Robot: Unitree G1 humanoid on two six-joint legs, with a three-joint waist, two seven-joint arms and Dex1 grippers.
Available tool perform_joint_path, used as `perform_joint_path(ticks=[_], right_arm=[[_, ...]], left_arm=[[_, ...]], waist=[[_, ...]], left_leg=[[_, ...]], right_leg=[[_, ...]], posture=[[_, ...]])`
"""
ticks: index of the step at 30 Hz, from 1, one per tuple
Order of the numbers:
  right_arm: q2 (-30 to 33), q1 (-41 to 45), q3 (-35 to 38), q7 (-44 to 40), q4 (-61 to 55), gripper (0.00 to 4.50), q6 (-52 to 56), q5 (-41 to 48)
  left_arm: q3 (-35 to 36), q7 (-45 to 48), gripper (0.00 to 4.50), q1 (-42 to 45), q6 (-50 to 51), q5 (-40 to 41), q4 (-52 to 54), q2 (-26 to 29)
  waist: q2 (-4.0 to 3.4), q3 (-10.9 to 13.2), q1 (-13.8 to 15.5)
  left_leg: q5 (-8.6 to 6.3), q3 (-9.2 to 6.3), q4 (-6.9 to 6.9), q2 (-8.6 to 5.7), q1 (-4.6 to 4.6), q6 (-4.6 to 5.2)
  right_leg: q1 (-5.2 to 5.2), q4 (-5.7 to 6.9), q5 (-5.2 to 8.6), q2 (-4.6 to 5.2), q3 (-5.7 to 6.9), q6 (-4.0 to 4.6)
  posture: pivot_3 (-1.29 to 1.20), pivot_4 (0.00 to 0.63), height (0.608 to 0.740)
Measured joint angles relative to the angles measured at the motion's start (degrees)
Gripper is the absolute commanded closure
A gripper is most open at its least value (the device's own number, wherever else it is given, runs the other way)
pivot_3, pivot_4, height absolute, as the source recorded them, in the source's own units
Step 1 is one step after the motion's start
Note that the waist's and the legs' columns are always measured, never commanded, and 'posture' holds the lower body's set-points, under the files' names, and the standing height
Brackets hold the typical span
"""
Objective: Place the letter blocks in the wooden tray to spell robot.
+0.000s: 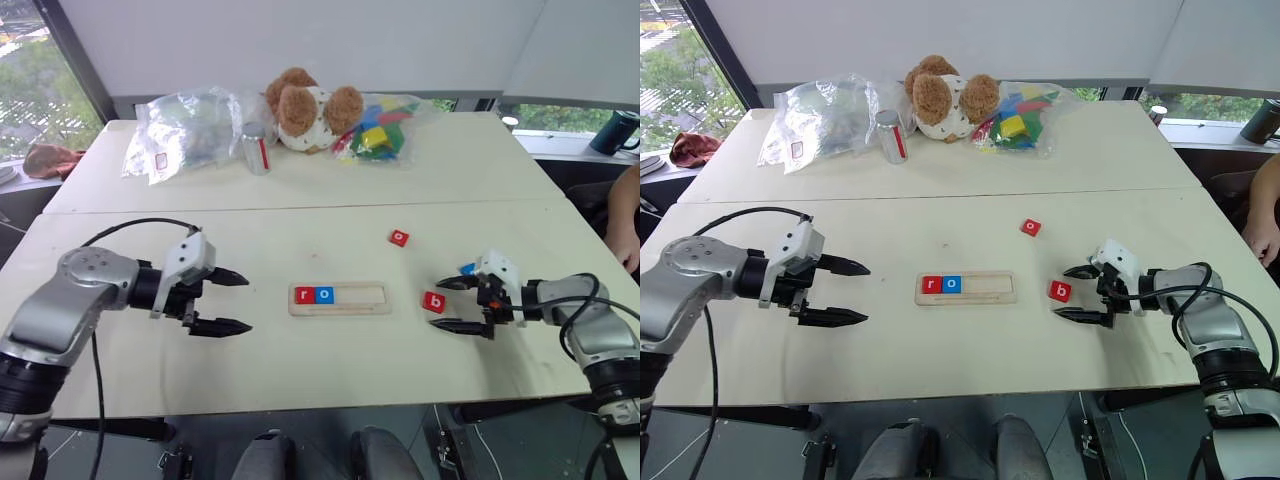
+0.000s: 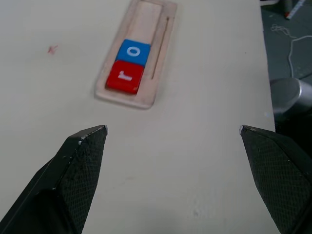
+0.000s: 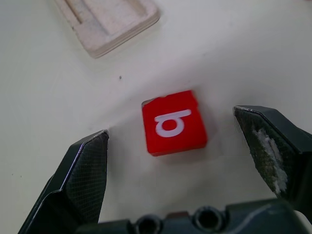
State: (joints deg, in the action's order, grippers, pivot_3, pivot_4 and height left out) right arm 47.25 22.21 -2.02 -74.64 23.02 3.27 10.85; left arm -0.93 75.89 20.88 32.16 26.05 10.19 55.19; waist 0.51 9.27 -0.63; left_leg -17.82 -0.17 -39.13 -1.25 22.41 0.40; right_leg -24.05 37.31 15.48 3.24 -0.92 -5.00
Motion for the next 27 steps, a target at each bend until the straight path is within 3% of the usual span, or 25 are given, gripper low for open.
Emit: perform_joint_path(ticks=[1,6,12,20,27], right_arm=[[-0.1,0.0,0.0,0.1,0.1,0.89,-0.3,0.0],[-0.8,0.1,0.1,0.4,0.9,3.35,-1.5,0.1],[-1.9,3.0,-0.2,0.5,0.6,3.34,1.7,0.2],[-12.5,21.8,-11.7,-4.7,-1.1,3.34,6.8,-2.5],[-16.5,23.2,-16.9,-7.9,3.2,3.34,3.4,-5.0]], left_arm=[[0.1,-0.1,0.0,0.0,0.0,0.0,0.0,0.0],[0.1,-0.2,0.0,0.0,-0.1,0.0,-0.2,0.0],[0.0,0.3,0.0,0.0,-1.8,-1.1,-2.3,0.2],[-2.2,1.1,0.0,1.1,-4.4,-2.6,-2.1,-0.3],[-2.0,-0.9,0.0,-1.6,-3.9,-2.5,1.2,-0.4]], waist=[[0.0,0.0,0.0],[0.0,0.0,-0.1],[-0.04,0.0,-0.3],[-0.06,0.0,-0.3],[-0.06,0.0,0.0]], left_leg=[[0.0,0.0,-0.01,0.0,-0.01,0.0],[0.0,-0.01,0.04,0.0,-0.01,-0.02],[0.01,0.03,0.02,0.0,-0.01,-0.04],[0.03,0.0,0.12,0.02,0.09,-0.08],[0.14,-0.07,-0.07,-0.29,0.55,-0.28]], right_leg=[[0.01,0.0,0.0,0.01,0.01,0.0],[-0.02,0.0,0.0,0.01,0.02,0.0],[-0.05,0.01,-0.01,0.02,-0.02,0.01],[-0.32,0.22,-0.01,-0.02,0.03,0.02],[-0.44,-0.08,-0.02,0.3,0.06,0.0]], posture=[[0.0,0.15,0.74],[0.0,0.15,0.74],[0.0,0.15,0.74],[0.0,0.15,0.74],[0.0,0.15,0.74]])
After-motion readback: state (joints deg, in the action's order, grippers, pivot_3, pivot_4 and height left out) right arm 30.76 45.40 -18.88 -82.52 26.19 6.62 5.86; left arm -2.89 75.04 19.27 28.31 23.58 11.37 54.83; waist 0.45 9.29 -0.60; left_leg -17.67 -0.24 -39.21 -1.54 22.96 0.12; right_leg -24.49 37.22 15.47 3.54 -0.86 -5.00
